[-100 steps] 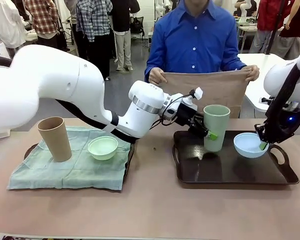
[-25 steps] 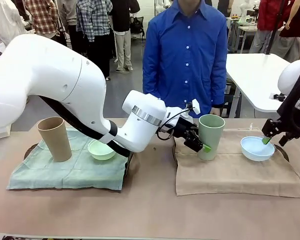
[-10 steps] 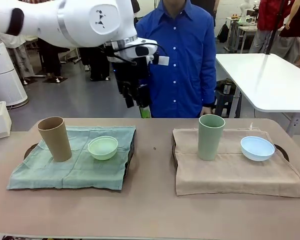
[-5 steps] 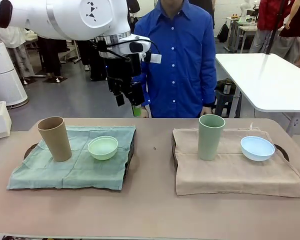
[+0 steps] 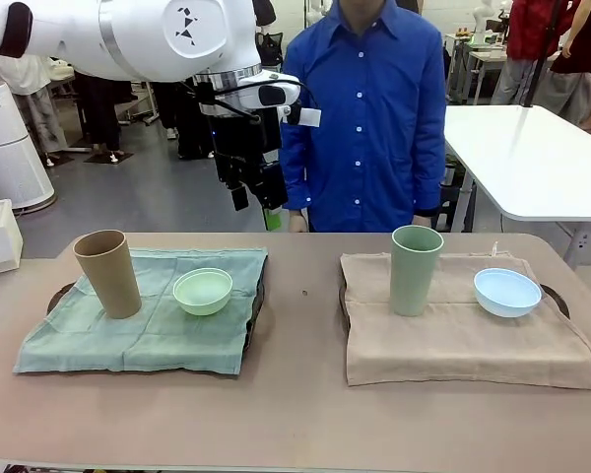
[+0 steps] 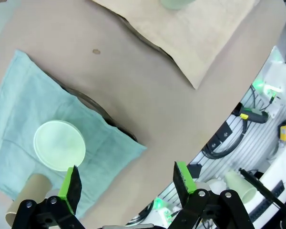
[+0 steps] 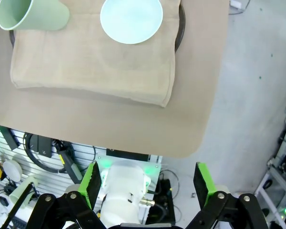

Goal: Set up a tray with a mat and arrange the tableware.
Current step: Place the Picnic Bowl and Reusable plastic cup back onto the Handle tray in front of the human's position.

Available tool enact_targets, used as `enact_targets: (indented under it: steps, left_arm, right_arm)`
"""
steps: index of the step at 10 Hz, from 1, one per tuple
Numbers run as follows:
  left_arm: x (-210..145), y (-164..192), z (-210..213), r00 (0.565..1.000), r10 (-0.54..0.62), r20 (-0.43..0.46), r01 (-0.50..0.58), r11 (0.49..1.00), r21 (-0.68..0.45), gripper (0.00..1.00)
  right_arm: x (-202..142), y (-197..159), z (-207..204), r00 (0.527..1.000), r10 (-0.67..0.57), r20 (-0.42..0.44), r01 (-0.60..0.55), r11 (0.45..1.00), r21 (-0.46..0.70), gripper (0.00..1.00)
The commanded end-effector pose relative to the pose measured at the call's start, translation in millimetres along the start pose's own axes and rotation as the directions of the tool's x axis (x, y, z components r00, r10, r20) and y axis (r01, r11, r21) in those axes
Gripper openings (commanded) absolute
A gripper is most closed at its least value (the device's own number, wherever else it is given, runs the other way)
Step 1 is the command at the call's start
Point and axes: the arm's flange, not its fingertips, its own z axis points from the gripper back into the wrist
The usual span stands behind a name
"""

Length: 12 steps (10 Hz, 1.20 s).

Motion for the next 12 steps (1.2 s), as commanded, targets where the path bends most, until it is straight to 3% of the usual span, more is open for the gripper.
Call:
enact_targets:
  steps: [1, 6, 7, 8, 10, 12]
  left_arm:
    - [-1, 1, 1, 1.0, -0.021, 0.009, 0.021, 1.0, 0.001, 1.0]
    - [0, 0, 0, 1.0, 0.0, 0.0, 0.0, 1.0, 0.0, 1.0]
    - [-12, 21, -2, 0.998, -0.025, 0.06, 0.031, 0.996, -0.089, 1.0]
    - [-33, 46, -1, 0.989, 0.003, 0.149, 0.026, 0.981, -0.193, 1.0]
    - [-88, 96, 7, 0.962, 0.144, 0.231, -0.066, 0.947, -0.314, 1.0]
    - [-147, 122, 21, 0.901, 0.314, 0.301, -0.171, 0.892, -0.417, 1.0]
  right_arm:
    - [3, -1, -4, 1.0, -0.003, 0.009, 0.003, 1.0, -0.015, 1.0]
    - [7, 5, -5, 1.0, 0.002, -0.018, -0.002, 1.0, 0.017, 1.0]
    - [12, -2, -7, 0.999, -0.001, -0.034, 0.003, 0.998, 0.067, 1.0]
    - [15, -13, -8, 0.999, -0.012, -0.04, 0.016, 0.995, 0.097, 1.0]
    - [19, -32, -2, 0.999, -0.036, -0.008, 0.037, 0.978, 0.203, 1.0]
    - [17, -58, 13, 0.996, -0.091, -0.015, 0.089, 0.914, 0.395, 1.0]
